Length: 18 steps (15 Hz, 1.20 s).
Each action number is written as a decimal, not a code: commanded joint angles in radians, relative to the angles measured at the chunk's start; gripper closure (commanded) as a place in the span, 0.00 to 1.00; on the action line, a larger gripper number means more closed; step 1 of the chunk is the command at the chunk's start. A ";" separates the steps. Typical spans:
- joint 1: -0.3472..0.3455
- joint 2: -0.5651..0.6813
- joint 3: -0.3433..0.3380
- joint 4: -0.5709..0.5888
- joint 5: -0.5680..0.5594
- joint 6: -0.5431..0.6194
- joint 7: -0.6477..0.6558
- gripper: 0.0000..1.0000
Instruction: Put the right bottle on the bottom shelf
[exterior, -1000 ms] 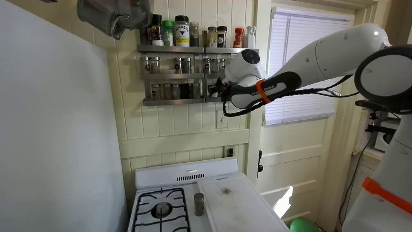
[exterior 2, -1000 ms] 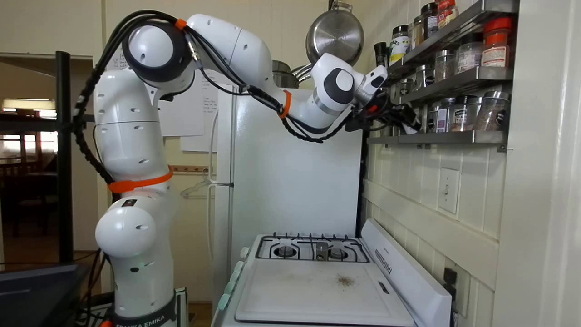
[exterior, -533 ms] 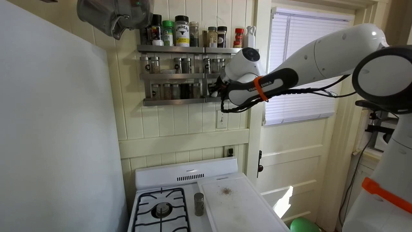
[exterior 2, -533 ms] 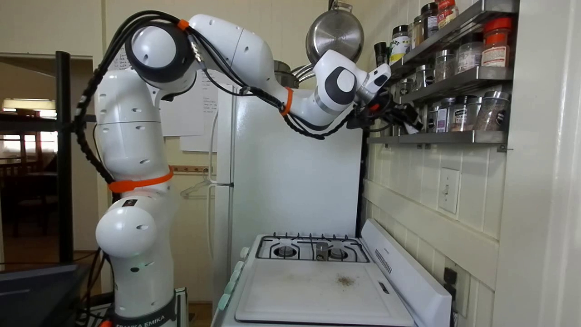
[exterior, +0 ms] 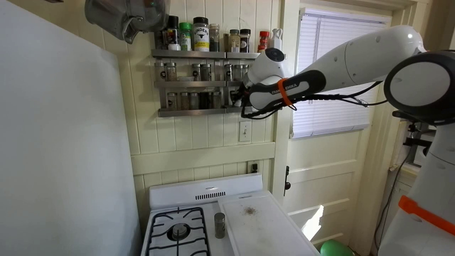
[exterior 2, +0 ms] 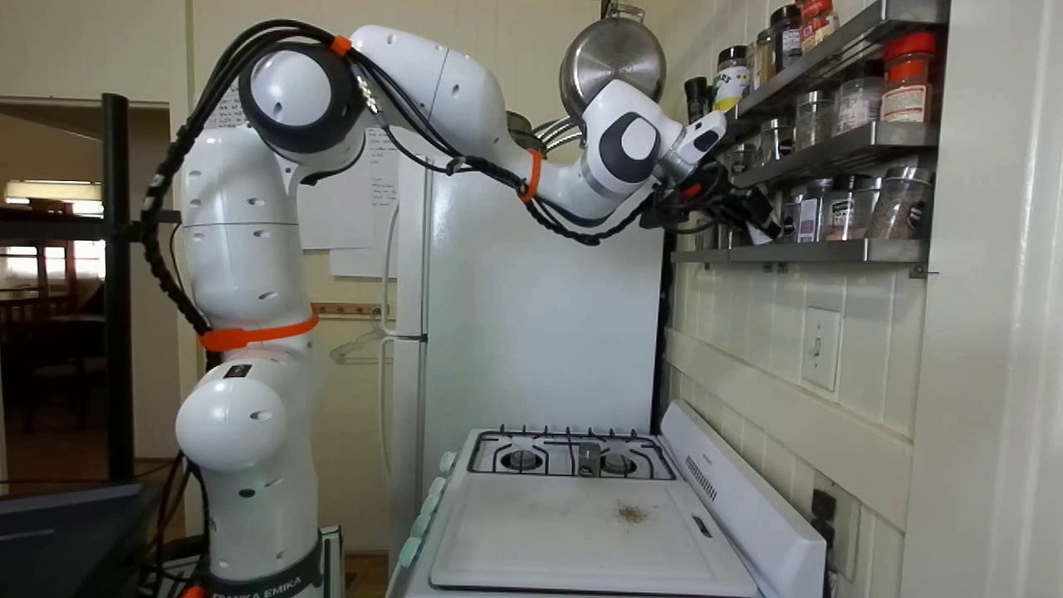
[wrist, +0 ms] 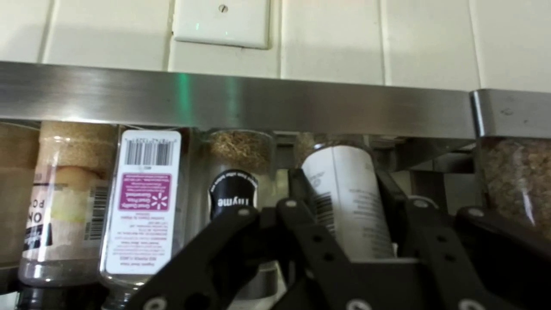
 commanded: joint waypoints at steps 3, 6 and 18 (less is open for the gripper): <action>0.019 0.022 0.000 0.060 0.076 -0.112 -0.055 0.83; 0.022 0.025 0.003 0.077 0.092 -0.147 -0.061 0.83; 0.037 0.061 -0.004 0.160 0.146 -0.256 -0.056 0.83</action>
